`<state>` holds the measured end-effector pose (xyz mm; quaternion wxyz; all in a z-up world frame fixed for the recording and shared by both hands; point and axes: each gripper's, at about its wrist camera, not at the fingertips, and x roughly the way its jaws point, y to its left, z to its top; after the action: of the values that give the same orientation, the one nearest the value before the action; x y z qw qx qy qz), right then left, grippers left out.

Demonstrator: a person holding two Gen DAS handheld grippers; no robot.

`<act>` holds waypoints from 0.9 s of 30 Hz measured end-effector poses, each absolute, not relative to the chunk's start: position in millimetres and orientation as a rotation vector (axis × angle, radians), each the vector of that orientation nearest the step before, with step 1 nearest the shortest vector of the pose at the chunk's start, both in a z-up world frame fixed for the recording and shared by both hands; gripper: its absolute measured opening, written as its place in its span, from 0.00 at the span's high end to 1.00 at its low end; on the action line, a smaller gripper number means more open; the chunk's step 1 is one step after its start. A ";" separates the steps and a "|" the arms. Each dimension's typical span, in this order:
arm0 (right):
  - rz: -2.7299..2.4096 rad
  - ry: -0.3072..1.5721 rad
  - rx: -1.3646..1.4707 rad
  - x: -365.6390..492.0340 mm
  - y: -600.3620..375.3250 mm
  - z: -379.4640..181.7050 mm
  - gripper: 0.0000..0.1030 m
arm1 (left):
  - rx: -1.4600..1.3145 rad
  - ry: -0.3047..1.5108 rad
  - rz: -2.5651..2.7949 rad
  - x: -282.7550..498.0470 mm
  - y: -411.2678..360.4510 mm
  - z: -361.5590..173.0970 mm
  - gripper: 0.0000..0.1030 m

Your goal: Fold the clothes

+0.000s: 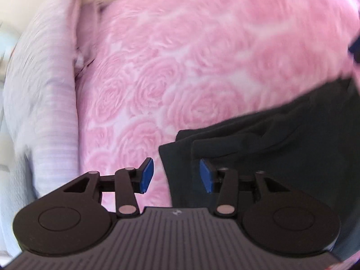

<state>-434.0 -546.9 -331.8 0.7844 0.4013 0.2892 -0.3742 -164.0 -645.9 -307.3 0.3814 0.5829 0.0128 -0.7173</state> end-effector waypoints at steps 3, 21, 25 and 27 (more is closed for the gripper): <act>-0.729 0.591 0.775 -409.8 -541.1 -318.3 0.82 | 1.417 0.146 -1.914 -164.4 -635.0 -309.6 0.60; -0.614 0.804 0.602 -385.4 -527.7 -380.3 0.82 | 1.290 0.377 -1.895 -147.8 -684.3 -355.6 0.55; -0.644 0.811 0.597 -389.9 -522.0 -358.7 0.82 | 1.235 0.382 -1.878 -136.1 -676.0 -327.0 0.66; -0.650 0.768 0.558 -385.5 -521.1 -343.1 0.82 | 1.214 0.418 -1.943 -136.2 -664.5 -316.8 0.66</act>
<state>-385.5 -521.1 -343.1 0.8390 0.2639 0.3632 -0.3073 -136.2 -664.5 -316.8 0.3951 0.4789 0.1647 -0.7664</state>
